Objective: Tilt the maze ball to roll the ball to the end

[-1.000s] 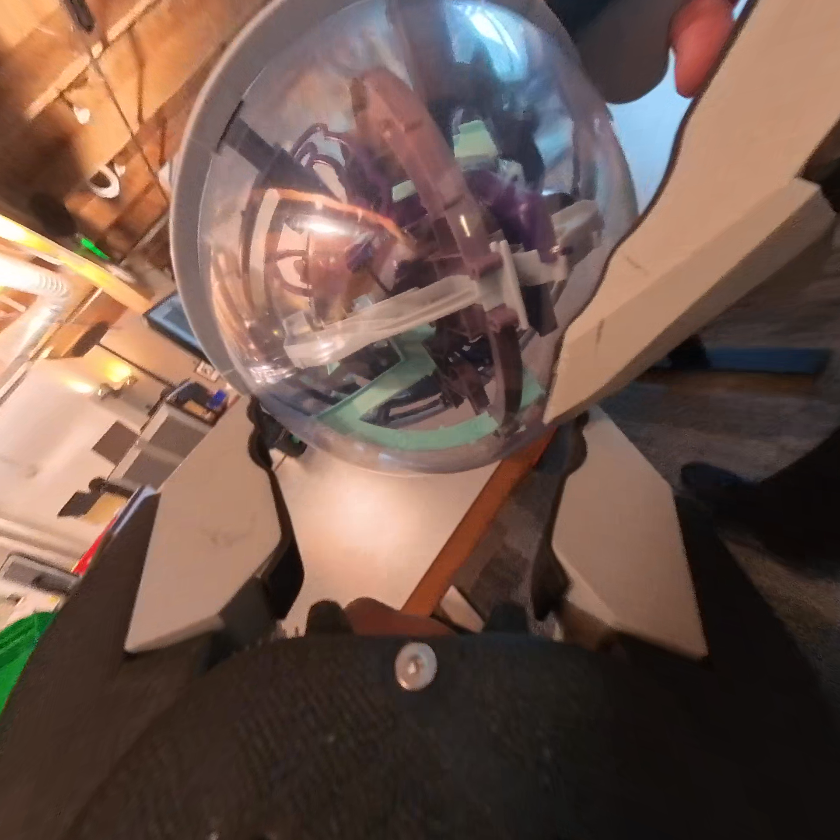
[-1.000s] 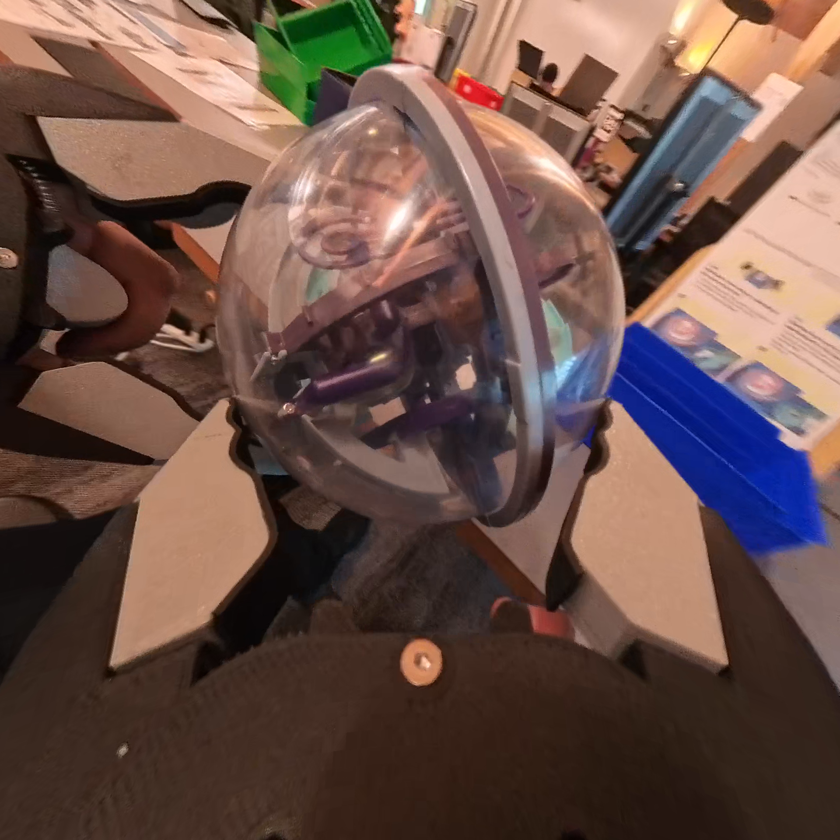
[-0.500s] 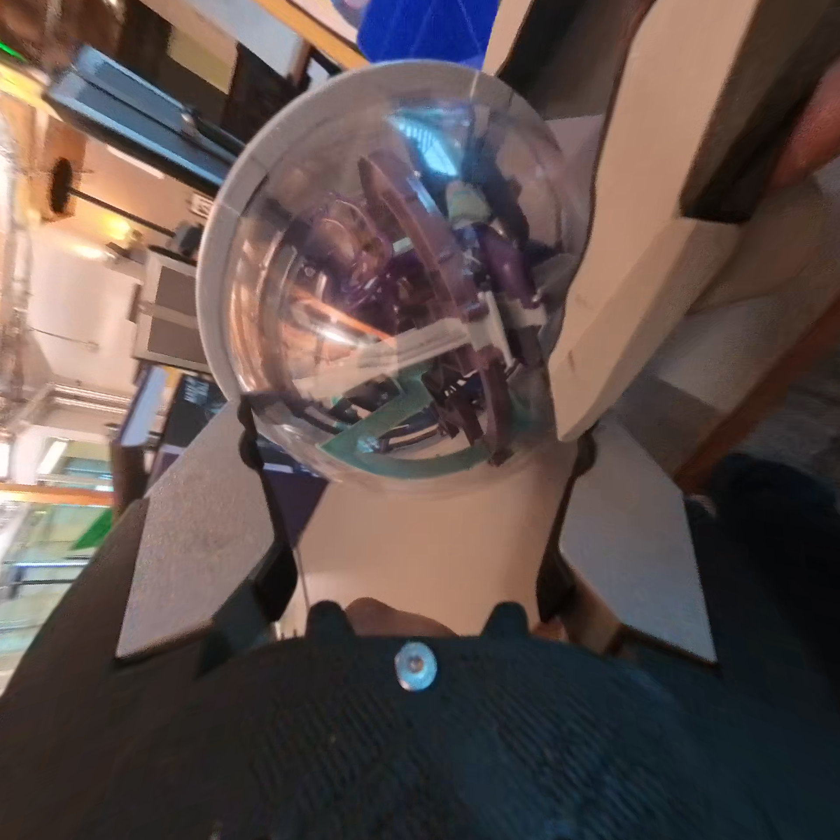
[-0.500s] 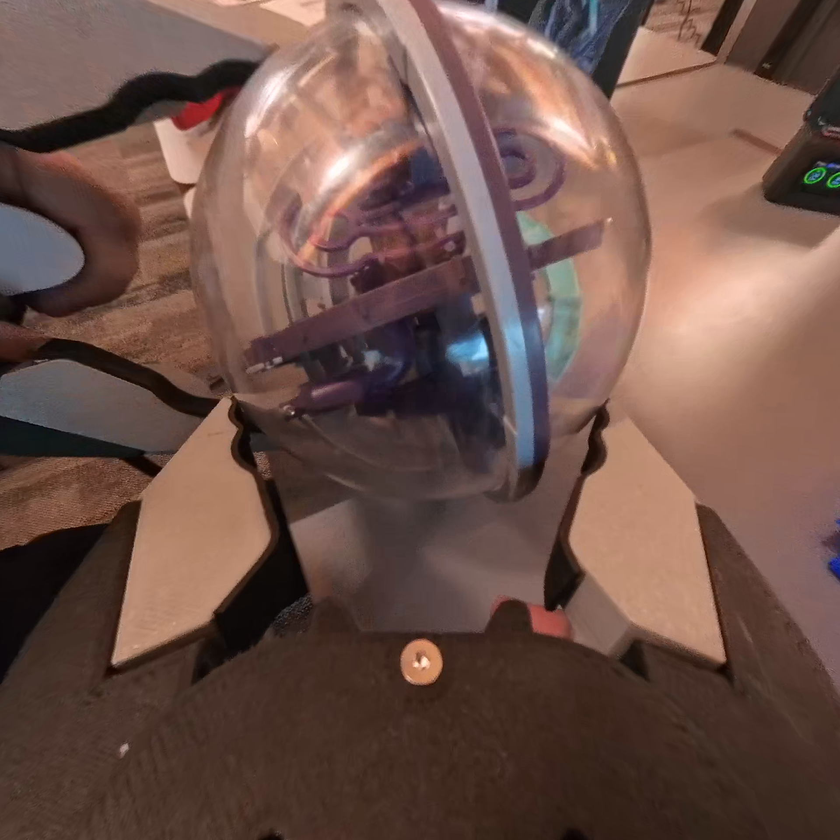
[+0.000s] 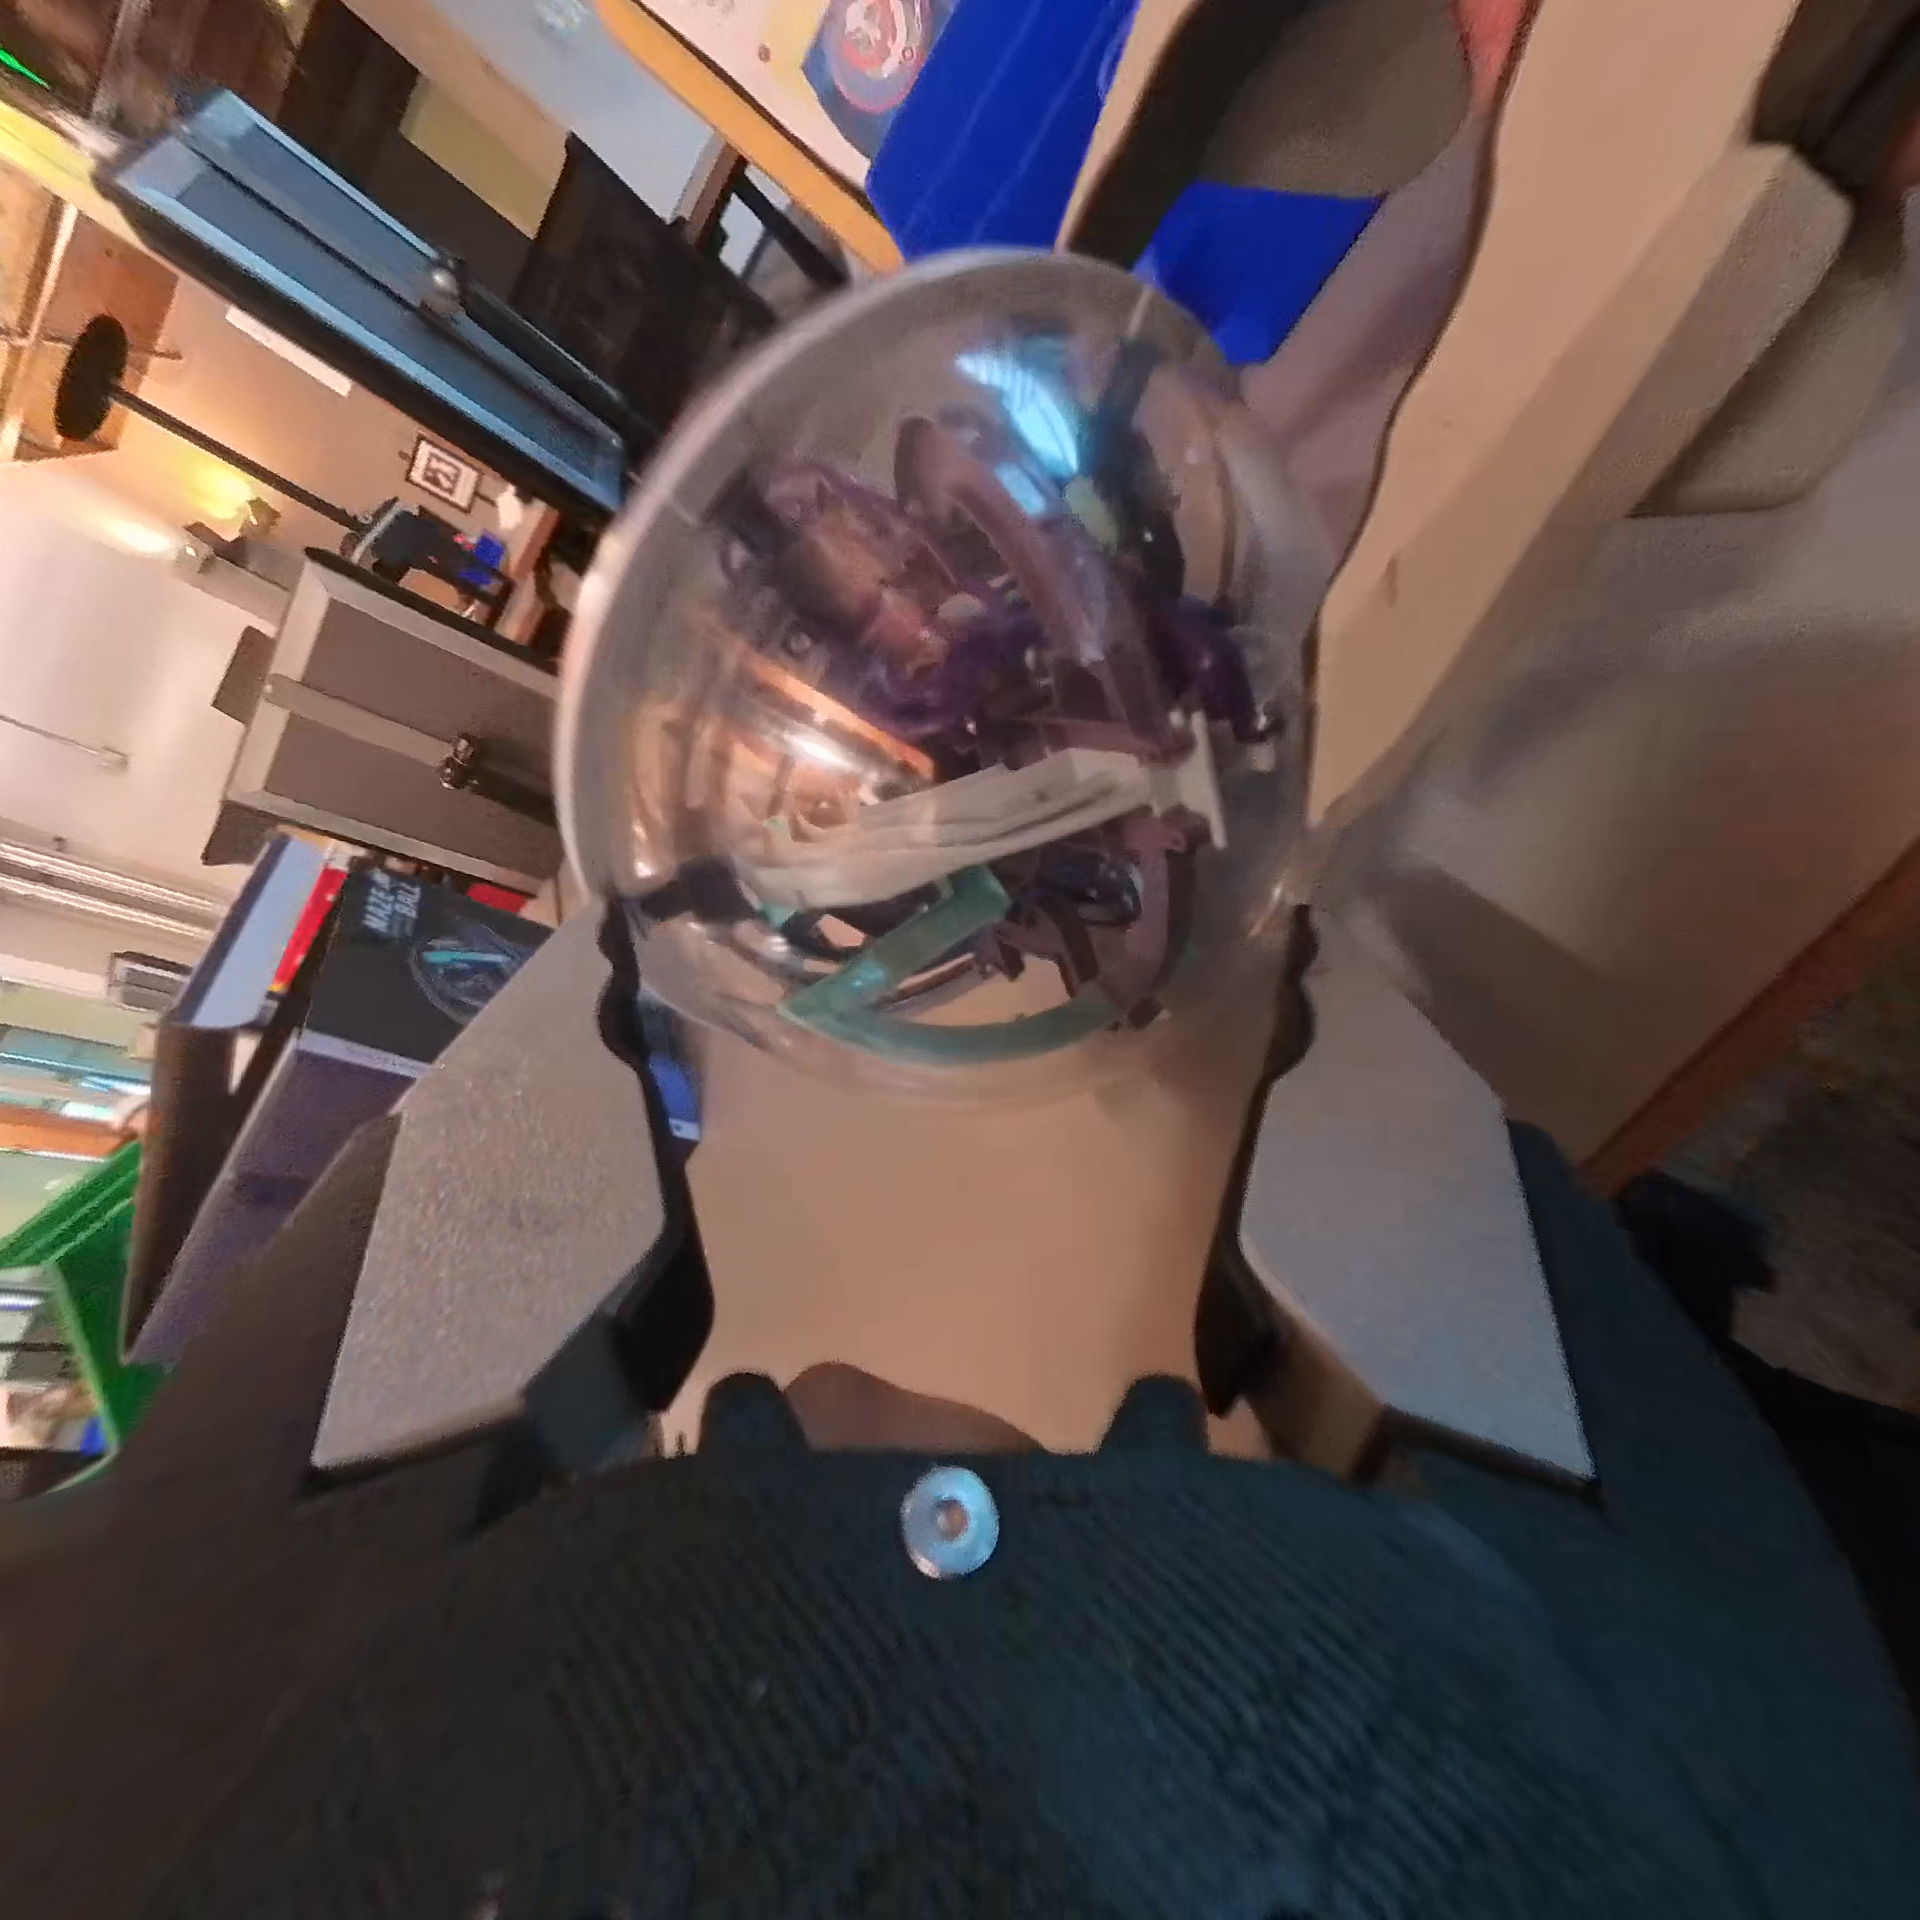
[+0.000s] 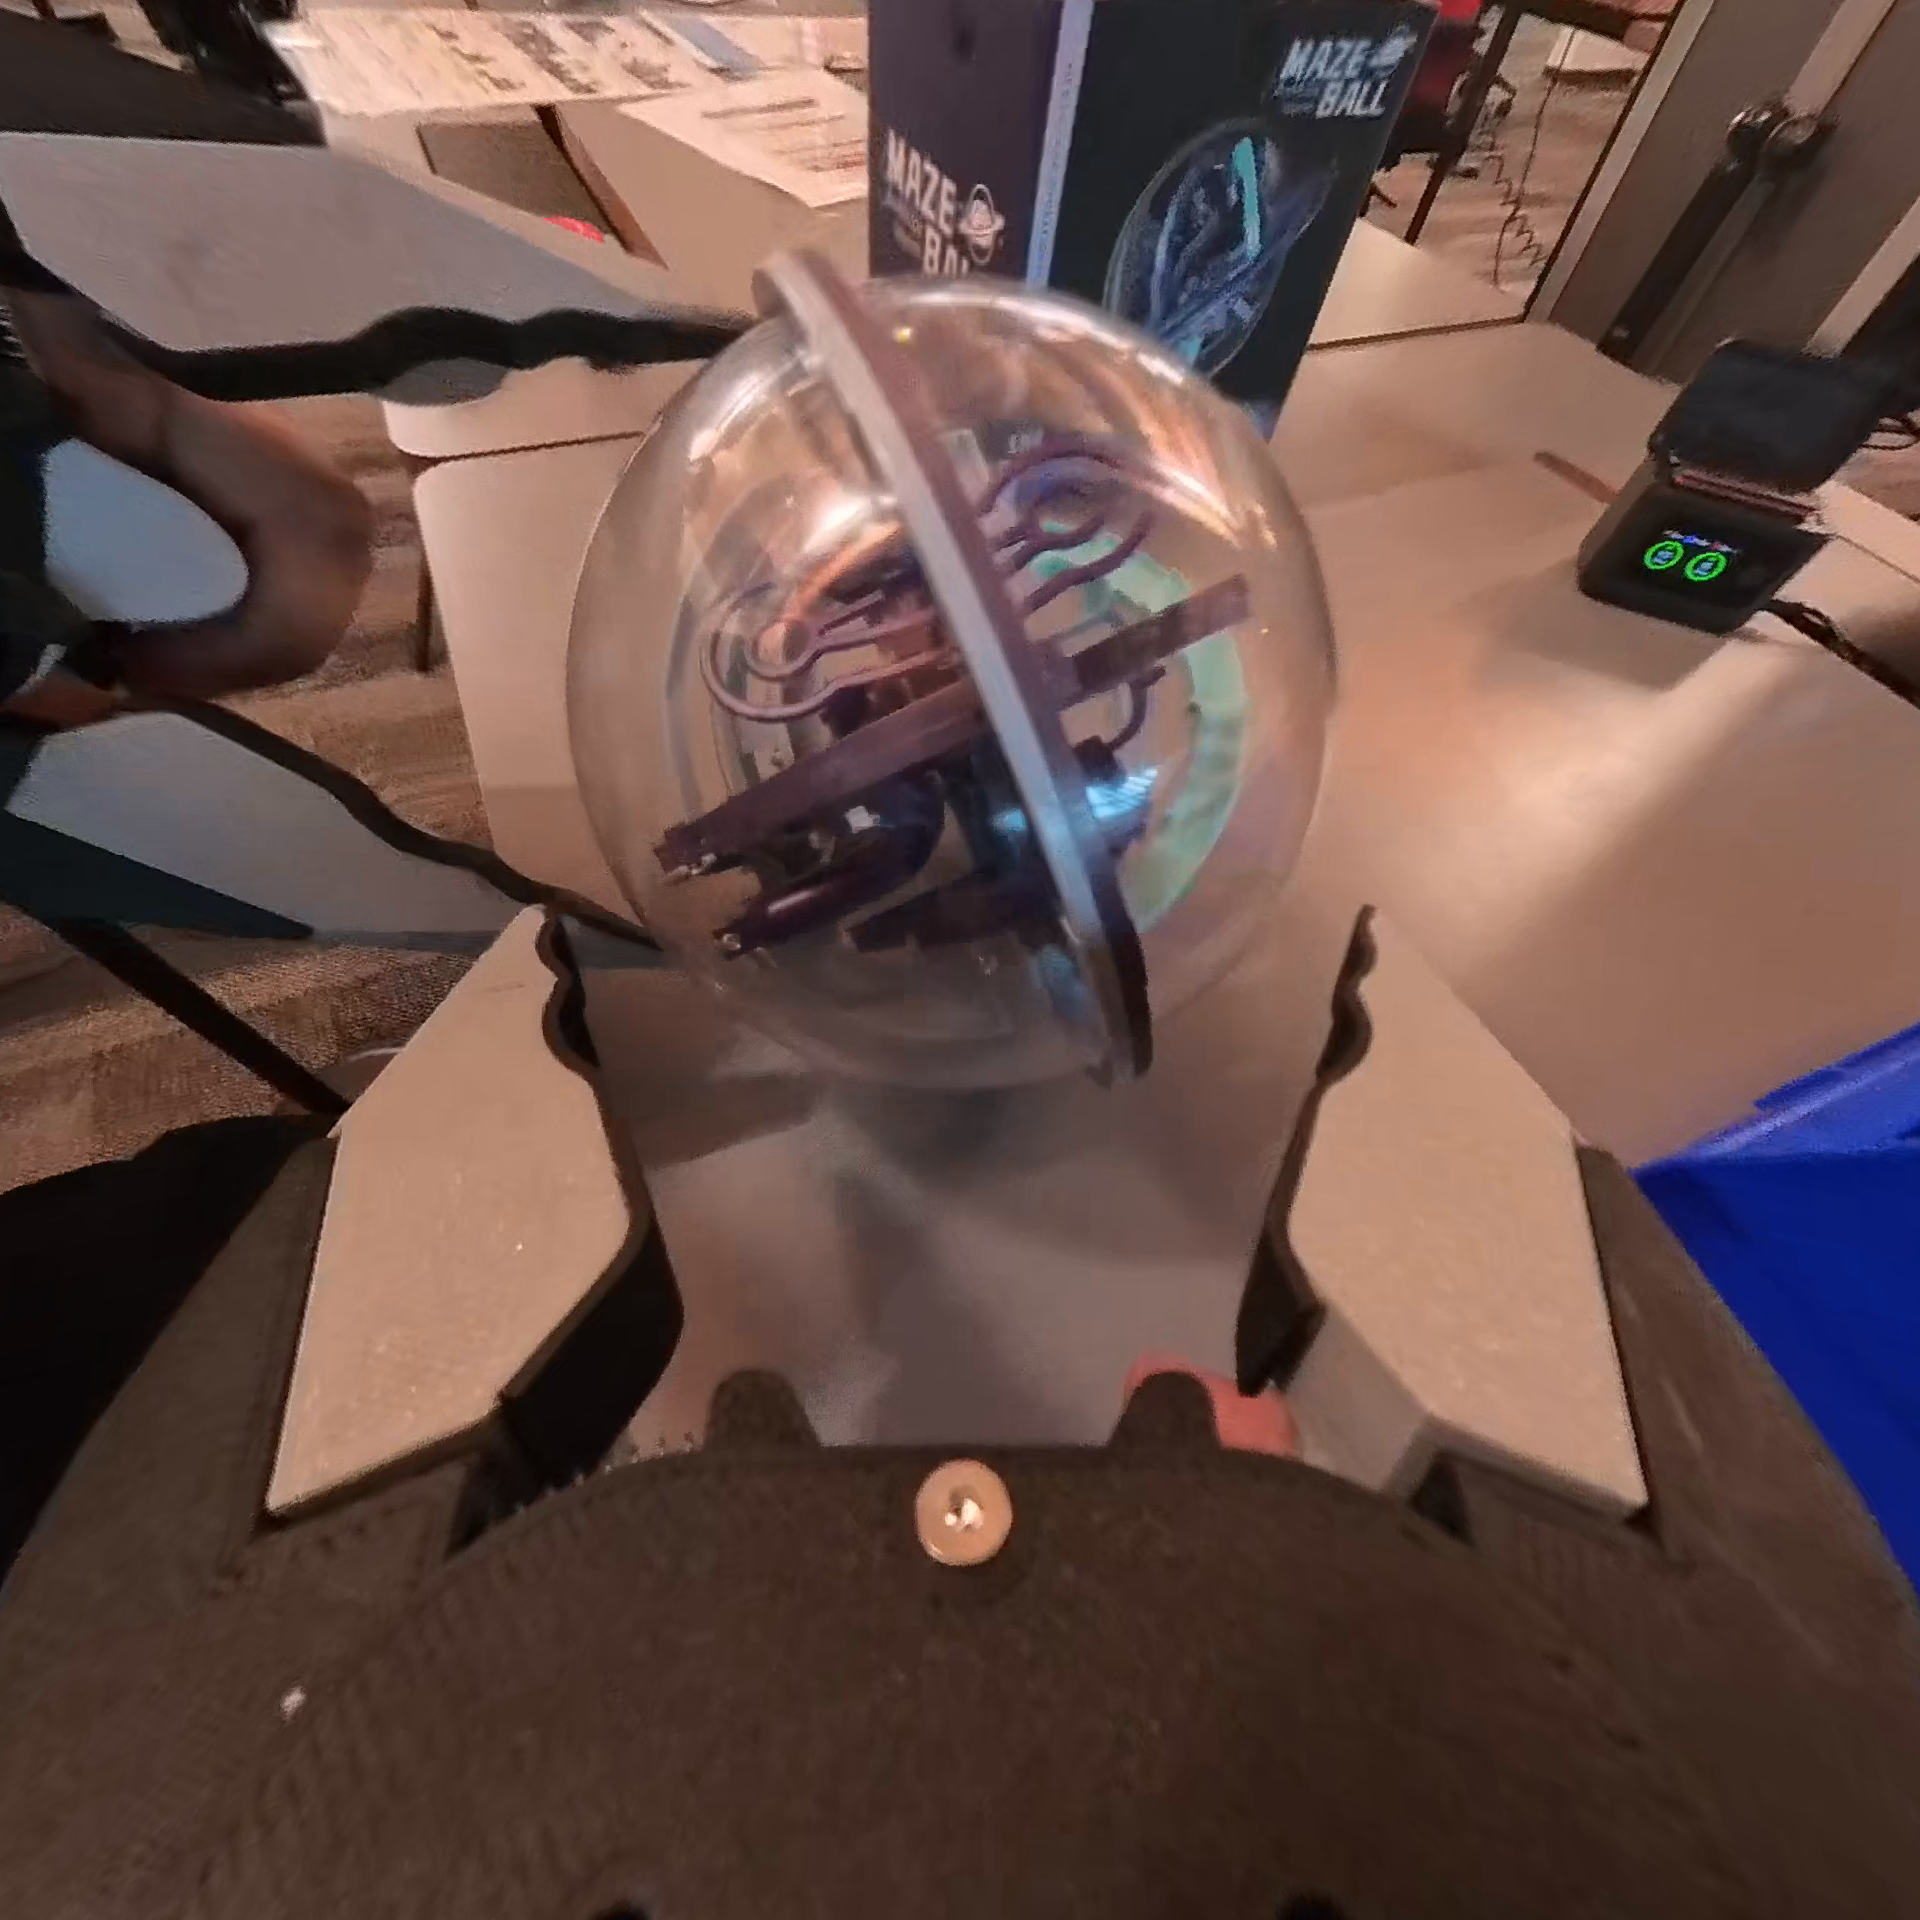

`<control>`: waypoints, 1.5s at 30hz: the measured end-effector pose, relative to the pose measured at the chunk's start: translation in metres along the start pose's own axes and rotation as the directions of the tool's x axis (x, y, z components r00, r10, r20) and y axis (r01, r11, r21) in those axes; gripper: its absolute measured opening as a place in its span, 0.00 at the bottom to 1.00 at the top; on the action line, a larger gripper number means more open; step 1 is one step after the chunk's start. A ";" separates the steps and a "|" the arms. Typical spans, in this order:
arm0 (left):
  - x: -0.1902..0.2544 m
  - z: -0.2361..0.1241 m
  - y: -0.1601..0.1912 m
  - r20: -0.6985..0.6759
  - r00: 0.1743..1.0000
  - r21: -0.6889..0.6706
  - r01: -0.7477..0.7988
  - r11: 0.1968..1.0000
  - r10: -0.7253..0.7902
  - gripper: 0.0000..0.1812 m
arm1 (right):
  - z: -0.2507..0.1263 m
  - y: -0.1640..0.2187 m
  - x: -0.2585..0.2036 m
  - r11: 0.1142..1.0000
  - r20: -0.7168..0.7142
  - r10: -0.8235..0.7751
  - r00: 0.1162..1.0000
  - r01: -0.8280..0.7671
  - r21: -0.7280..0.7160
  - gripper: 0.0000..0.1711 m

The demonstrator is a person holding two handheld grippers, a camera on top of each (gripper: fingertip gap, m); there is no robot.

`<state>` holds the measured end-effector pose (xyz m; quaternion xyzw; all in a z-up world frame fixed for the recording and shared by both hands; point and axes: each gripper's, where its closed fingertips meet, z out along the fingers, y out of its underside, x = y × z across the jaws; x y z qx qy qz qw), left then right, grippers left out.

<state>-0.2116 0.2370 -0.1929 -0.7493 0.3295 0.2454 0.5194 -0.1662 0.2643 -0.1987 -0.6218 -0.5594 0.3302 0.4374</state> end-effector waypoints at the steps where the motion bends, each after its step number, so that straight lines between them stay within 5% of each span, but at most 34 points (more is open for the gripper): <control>1: 0.001 -0.007 -0.003 -0.003 1.000 0.018 0.023 1.000 -0.023 0.64 | -0.006 0.000 -0.001 1.000 -0.011 0.002 1.000 -0.002 0.005 0.82; 5: 0.007 -0.029 -0.011 -0.027 0.991 0.107 0.135 0.985 -0.133 0.57 | -0.026 0.001 -0.004 0.997 -0.052 0.037 0.998 -0.033 0.065 0.78; 9: 0.012 -0.022 -0.005 -0.011 0.987 0.088 0.161 0.983 -0.161 0.62 | -0.017 0.007 -0.017 0.993 0.016 0.095 0.995 -0.096 0.075 0.77; 16: 0.010 -0.013 -0.001 0.011 0.990 0.170 0.135 0.976 -0.139 0.65 | -0.005 0.012 -0.017 0.998 0.044 -0.042 0.998 0.040 0.051 0.77; 22: -0.003 -0.003 0.003 -0.094 0.964 0.230 0.264 0.937 -0.248 0.65 | -0.003 0.023 -0.010 0.989 0.156 -0.142 0.978 0.134 0.058 0.75; 27: -0.009 0.001 0.004 -0.147 0.954 0.261 0.293 0.920 -0.262 0.64 | 0.004 0.034 -0.008 0.997 0.229 -0.074 0.971 0.070 0.026 0.75; 33: -0.006 -0.020 -0.010 -0.223 0.923 0.333 0.374 0.866 -0.313 0.56 | 0.000 0.028 0.009 0.997 0.167 -0.020 0.986 0.008 0.070 0.74; 37: 0.030 -0.052 -0.024 -0.356 0.840 0.370 0.528 0.764 -0.409 0.52 | -0.018 0.027 0.023 0.990 0.063 0.040 0.997 -0.048 0.130 0.74; 42: 0.095 -0.069 -0.047 -0.503 0.741 0.435 0.662 0.610 -0.445 0.42 | -0.074 0.003 0.042 0.890 -0.082 0.149 0.985 -0.098 0.445 0.63; 45: 0.142 -0.064 -0.045 -0.598 0.718 0.369 0.641 0.673 -0.355 0.43 | -0.068 0.005 0.019 0.909 -0.006 0.075 0.997 -0.066 0.410 0.70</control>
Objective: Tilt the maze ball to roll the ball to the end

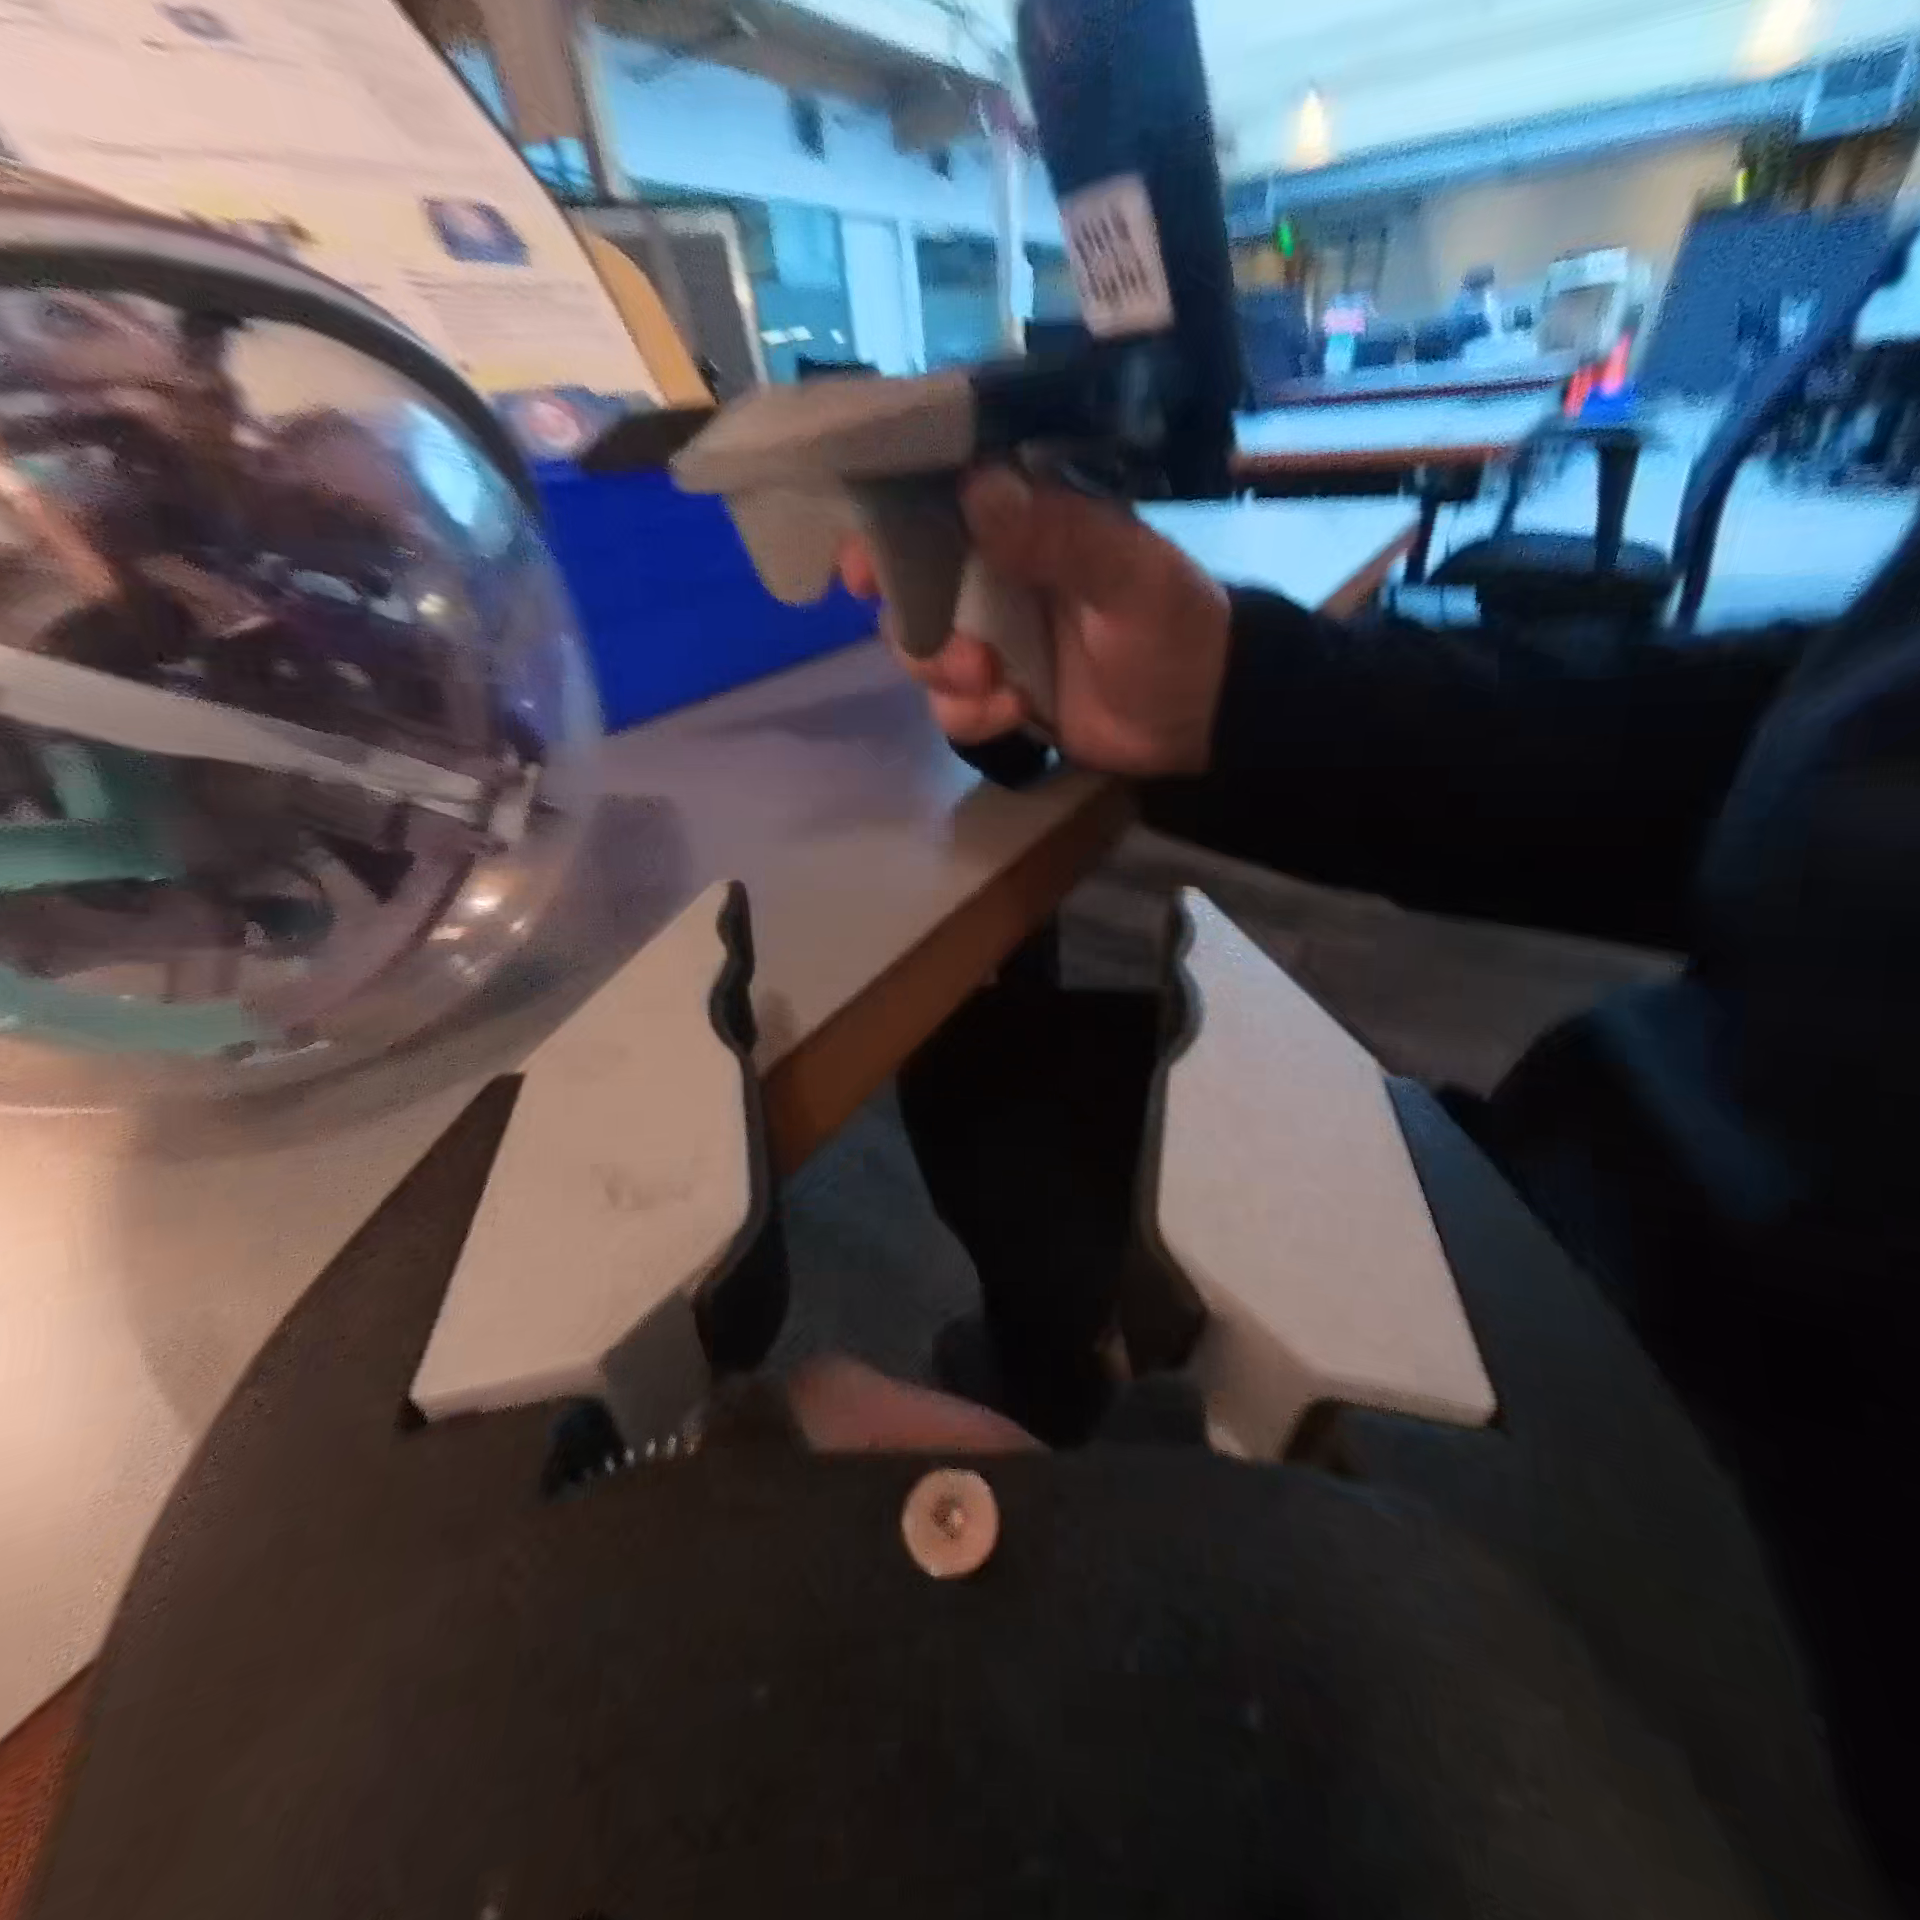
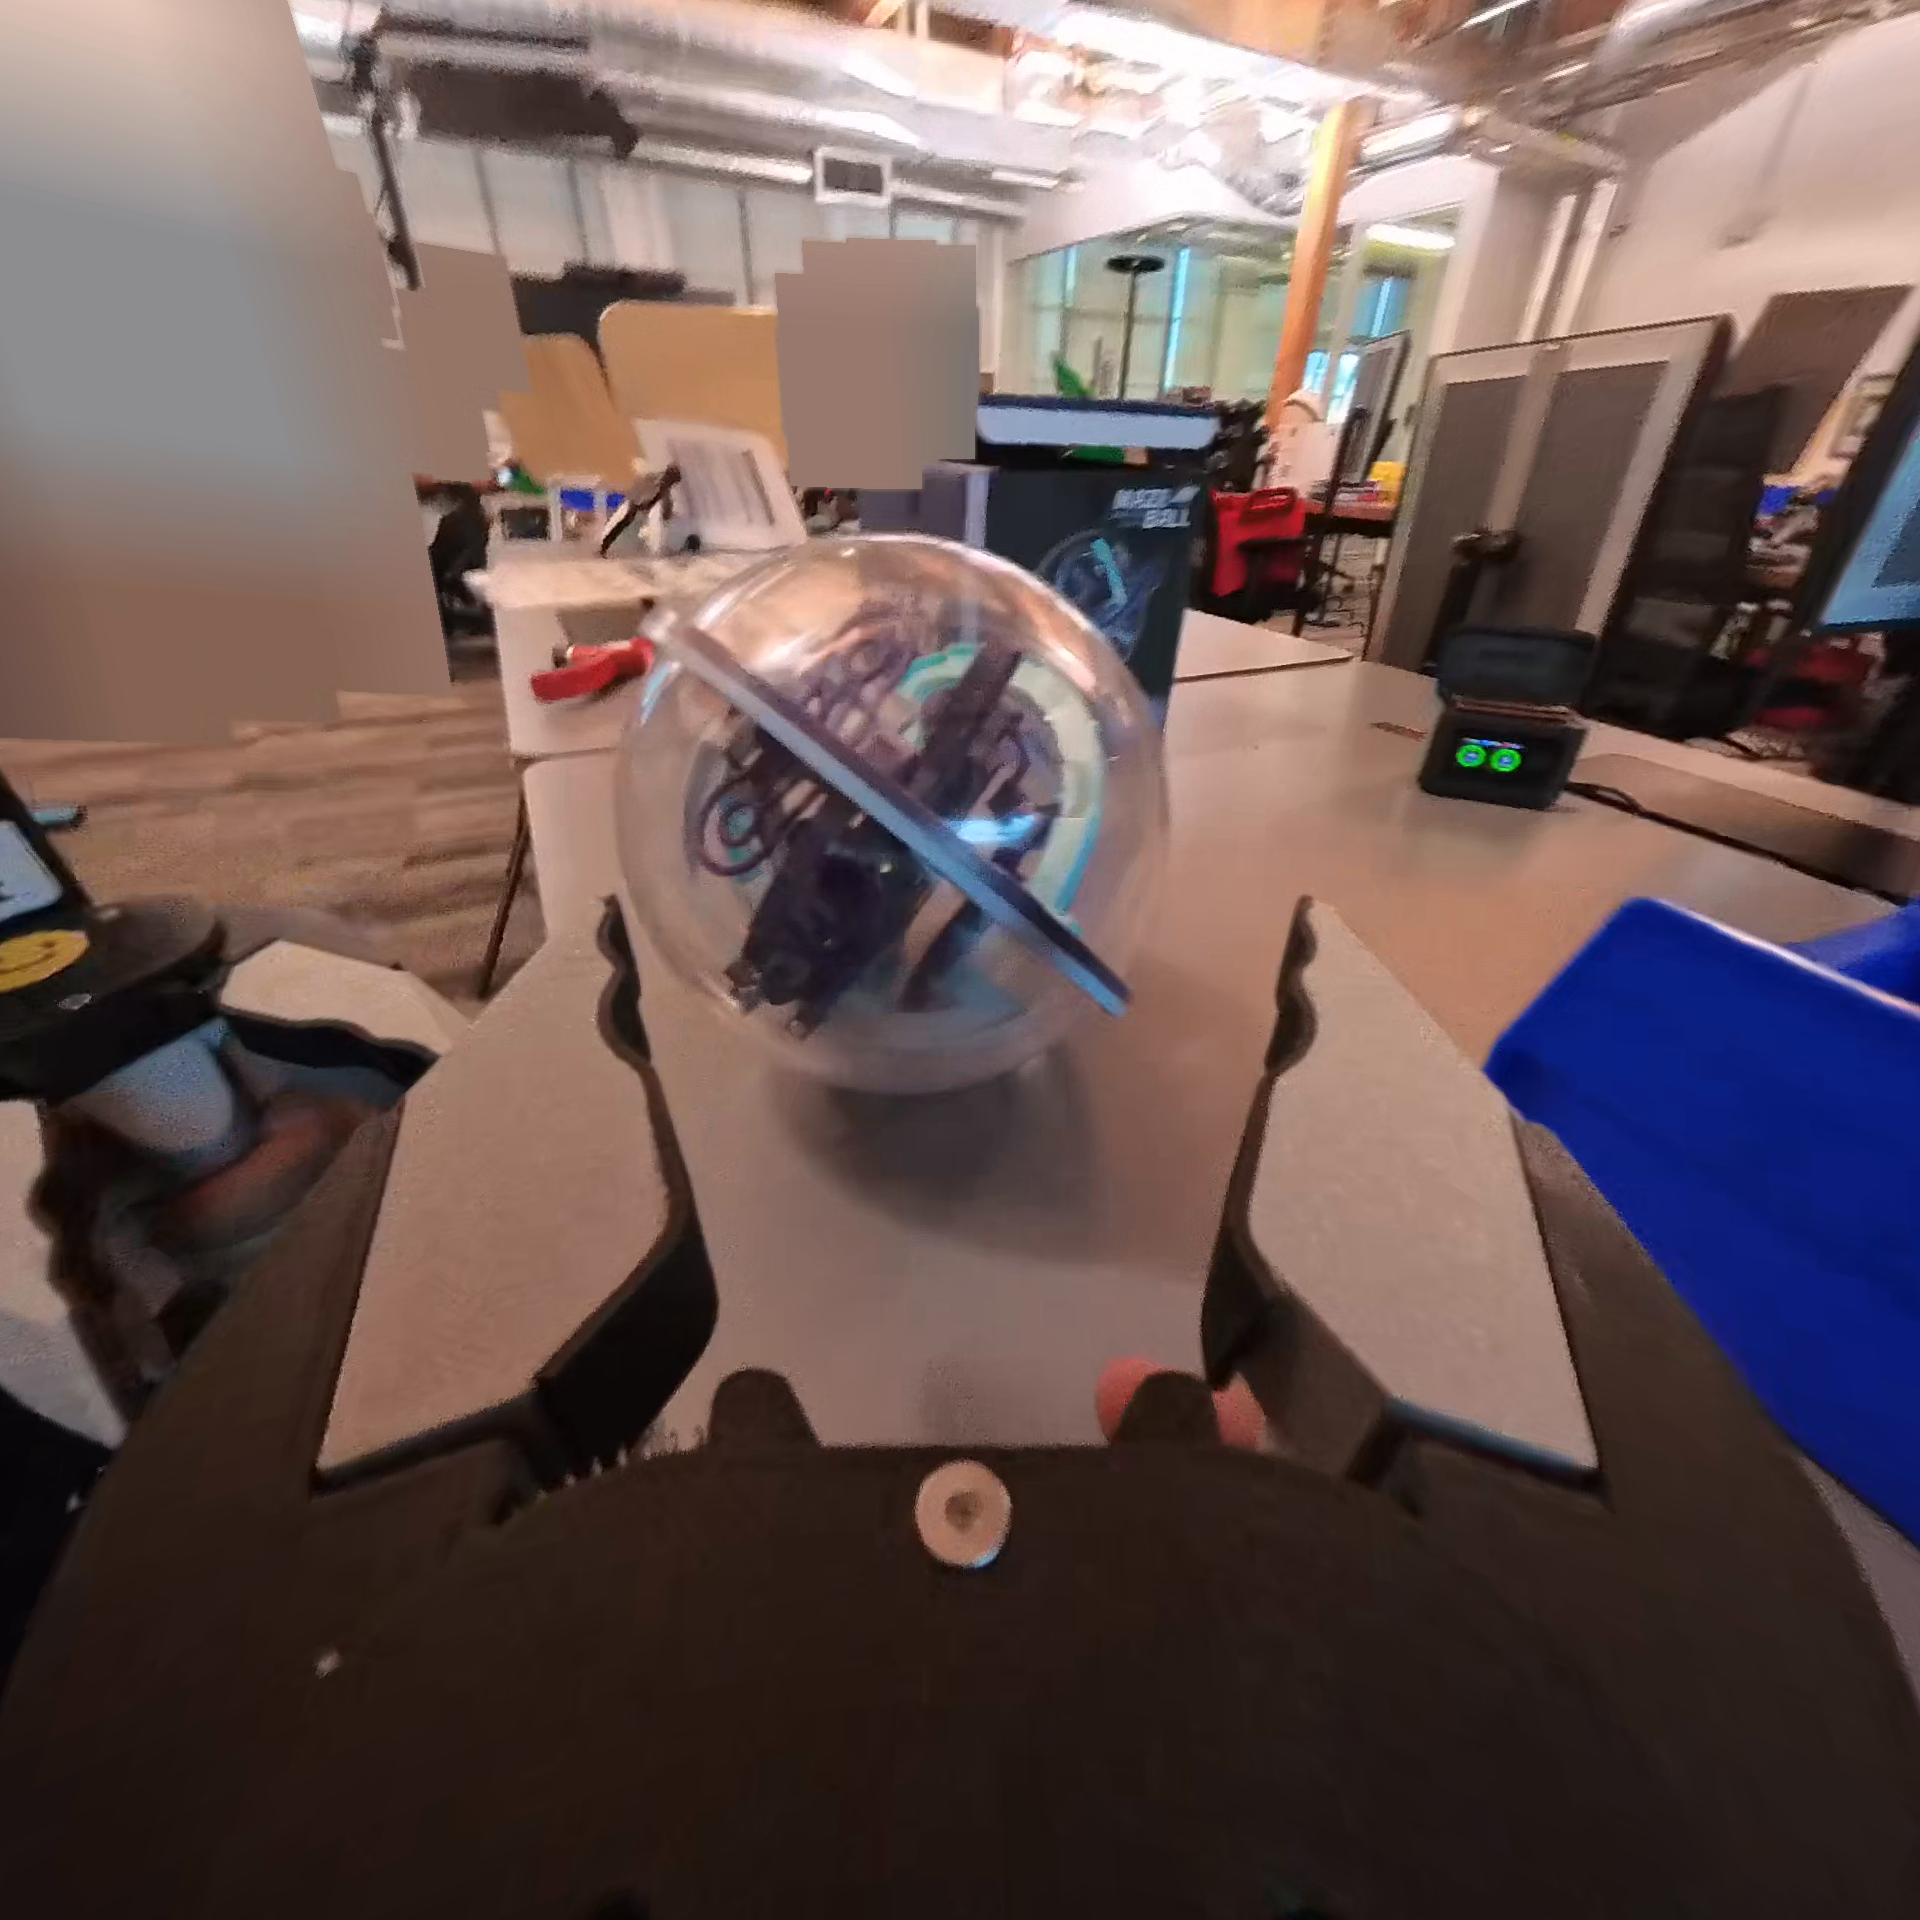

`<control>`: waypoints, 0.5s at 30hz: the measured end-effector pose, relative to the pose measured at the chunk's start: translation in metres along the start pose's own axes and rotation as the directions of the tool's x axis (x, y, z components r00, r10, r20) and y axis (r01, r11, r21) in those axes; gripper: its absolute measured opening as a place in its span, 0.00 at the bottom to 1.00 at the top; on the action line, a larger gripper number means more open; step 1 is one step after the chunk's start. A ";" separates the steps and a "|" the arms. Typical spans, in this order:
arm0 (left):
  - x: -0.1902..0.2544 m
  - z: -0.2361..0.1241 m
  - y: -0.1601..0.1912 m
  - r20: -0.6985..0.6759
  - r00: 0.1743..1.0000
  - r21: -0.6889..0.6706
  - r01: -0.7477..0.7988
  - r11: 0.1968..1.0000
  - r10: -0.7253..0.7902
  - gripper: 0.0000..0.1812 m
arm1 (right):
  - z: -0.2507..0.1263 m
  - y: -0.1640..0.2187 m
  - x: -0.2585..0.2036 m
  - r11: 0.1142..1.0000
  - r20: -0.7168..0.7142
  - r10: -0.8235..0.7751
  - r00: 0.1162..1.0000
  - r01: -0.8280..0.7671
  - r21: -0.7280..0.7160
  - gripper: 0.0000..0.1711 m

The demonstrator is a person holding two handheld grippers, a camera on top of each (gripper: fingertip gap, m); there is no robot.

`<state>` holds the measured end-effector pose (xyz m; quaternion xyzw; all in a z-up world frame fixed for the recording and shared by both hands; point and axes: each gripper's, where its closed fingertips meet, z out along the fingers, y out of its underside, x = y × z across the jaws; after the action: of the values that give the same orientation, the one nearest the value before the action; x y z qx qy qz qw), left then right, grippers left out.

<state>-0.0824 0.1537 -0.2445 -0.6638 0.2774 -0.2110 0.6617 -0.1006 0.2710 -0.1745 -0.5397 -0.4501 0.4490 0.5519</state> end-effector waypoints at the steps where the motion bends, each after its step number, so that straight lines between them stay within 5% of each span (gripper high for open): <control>1: 0.002 0.001 0.009 0.007 0.998 -0.026 -0.068 0.997 0.068 0.42 | 0.001 0.002 -0.007 0.999 0.017 -0.031 0.999 0.031 -0.012 0.70; 8: -0.006 -0.006 0.028 0.021 0.961 -0.057 -0.273 0.960 0.275 0.33 | -0.005 -0.004 -0.023 0.998 0.097 -0.058 0.994 0.054 0.040 0.67; 15: -0.013 -0.012 0.012 0.044 0.991 0.015 -0.124 0.992 0.123 0.35 | -0.011 -0.005 -0.023 0.997 0.063 -0.060 0.996 0.057 0.046 0.68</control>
<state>-0.1014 0.1536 -0.2553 -0.6439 0.3019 -0.1576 0.6851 -0.0943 0.2460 -0.1703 -0.4994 -0.4732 0.4596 0.5617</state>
